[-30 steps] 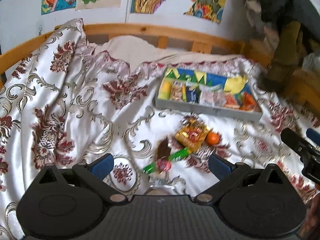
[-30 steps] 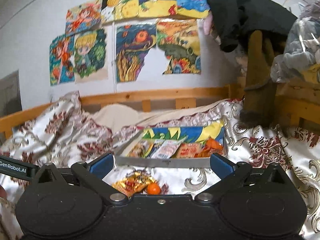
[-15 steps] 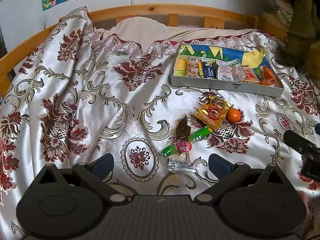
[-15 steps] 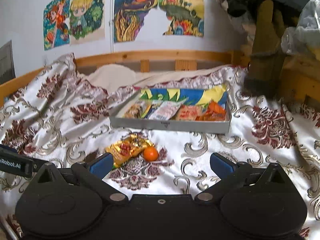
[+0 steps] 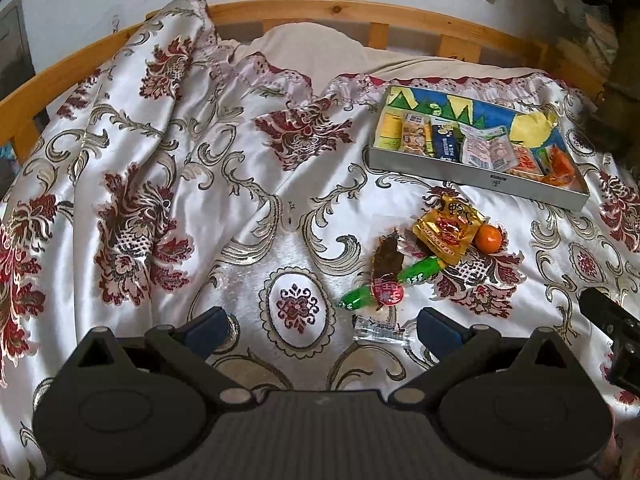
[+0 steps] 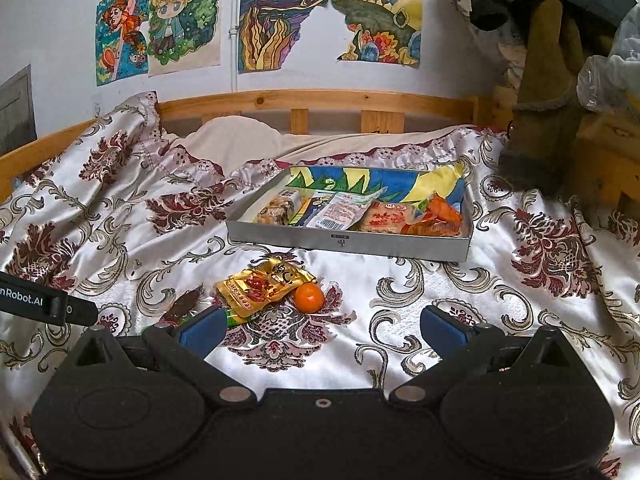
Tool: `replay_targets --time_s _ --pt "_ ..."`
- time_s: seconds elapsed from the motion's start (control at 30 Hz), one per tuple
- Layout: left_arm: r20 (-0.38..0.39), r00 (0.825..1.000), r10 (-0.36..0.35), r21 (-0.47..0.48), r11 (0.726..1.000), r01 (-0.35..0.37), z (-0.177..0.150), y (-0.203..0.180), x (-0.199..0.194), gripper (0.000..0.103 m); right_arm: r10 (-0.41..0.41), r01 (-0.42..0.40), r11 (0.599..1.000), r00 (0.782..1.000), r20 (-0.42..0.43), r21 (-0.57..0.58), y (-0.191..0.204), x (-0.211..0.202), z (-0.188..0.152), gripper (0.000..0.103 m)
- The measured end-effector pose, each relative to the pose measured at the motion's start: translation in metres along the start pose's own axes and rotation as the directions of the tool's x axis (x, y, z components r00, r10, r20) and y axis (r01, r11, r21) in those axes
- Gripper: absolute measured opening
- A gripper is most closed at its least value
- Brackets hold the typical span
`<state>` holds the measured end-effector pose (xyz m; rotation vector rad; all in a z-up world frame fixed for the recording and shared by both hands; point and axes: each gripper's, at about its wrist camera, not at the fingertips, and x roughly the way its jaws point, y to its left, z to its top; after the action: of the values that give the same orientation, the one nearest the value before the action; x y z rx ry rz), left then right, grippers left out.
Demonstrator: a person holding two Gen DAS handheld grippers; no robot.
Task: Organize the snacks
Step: 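Move left tool to brown jelly stick while right tool approaches mandarin orange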
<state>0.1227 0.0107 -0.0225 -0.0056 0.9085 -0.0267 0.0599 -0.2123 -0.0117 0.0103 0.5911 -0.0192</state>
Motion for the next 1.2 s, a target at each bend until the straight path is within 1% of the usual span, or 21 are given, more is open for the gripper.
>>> replay_targets --time_s 0.23,0.3,0.4,0.47,0.53,0.6,0.7,0.8,0.9,1.0,1.07,1.13,1.2 --pt "-0.021 1.000 -0.007 -0.043 0.999 0.006 0.002 0.004 0.006 0.103 0.013 -0.013 1.000 1.000 0.009 -0.001 0.001 -0.002 0.002 0.102" --pt "-0.032 0.999 -0.006 -0.059 0.998 0.004 0.004 0.006 0.010 0.103 0.020 -0.021 1.000 1.000 0.002 0.011 -0.001 0.000 0.003 0.102" --pt "-0.033 0.999 0.005 -0.068 0.998 -0.007 0.006 0.007 0.013 0.103 0.056 -0.055 0.998 0.998 -0.025 0.044 -0.008 0.008 0.008 0.102" --pt "-0.029 0.999 0.018 -0.061 0.998 -0.020 0.007 0.006 0.016 0.103 0.086 -0.083 0.995 0.995 -0.048 0.058 -0.014 0.016 0.013 0.102" --pt "-0.029 0.999 0.023 -0.045 0.999 -0.025 0.010 0.004 0.020 0.103 0.092 -0.089 0.995 0.994 -0.056 0.053 -0.016 0.022 0.019 0.102" --pt "-0.037 0.999 0.022 -0.024 0.999 -0.022 0.013 0.002 0.026 0.103 0.102 -0.099 0.994 0.993 -0.059 0.046 -0.019 0.028 0.024 0.102" --pt "-0.058 0.998 0.022 0.004 1.000 -0.022 0.017 -0.001 0.032 0.103 0.139 -0.137 0.990 0.988 -0.070 0.029 -0.021 0.041 0.030 0.102" --pt "-0.072 0.997 0.002 0.016 1.000 0.000 0.022 -0.001 0.038 0.103 0.166 -0.168 0.985 0.984 -0.067 -0.035 -0.020 0.054 0.033 0.102" --pt "-0.066 0.998 -0.015 0.053 0.998 0.018 0.028 -0.004 0.044 0.103 0.182 -0.188 0.971 0.982 -0.051 -0.150 -0.014 0.068 0.036 0.102" --pt "-0.042 0.999 -0.011 0.113 0.993 0.015 0.035 -0.010 0.054 0.103 0.197 -0.202 0.939 0.979 -0.045 -0.278 -0.009 0.088 0.038 0.102" --pt "-0.049 0.999 0.005 0.131 0.991 0.002 0.037 -0.014 0.063 0.103 0.194 -0.200 0.916 0.980 -0.054 -0.348 -0.006 0.104 0.039 0.102" --pt "-0.054 0.998 0.014 0.133 0.991 -0.007 0.039 -0.016 0.074 0.103 0.190 -0.202 0.898 0.979 -0.070 -0.392 -0.005 0.119 0.038 0.102" --pt "-0.058 0.998 0.014 0.133 0.991 -0.006 0.040 -0.017 0.083 0.103 0.181 -0.203 0.887 0.979 -0.091 -0.414 -0.005 0.131 0.036 0.102"
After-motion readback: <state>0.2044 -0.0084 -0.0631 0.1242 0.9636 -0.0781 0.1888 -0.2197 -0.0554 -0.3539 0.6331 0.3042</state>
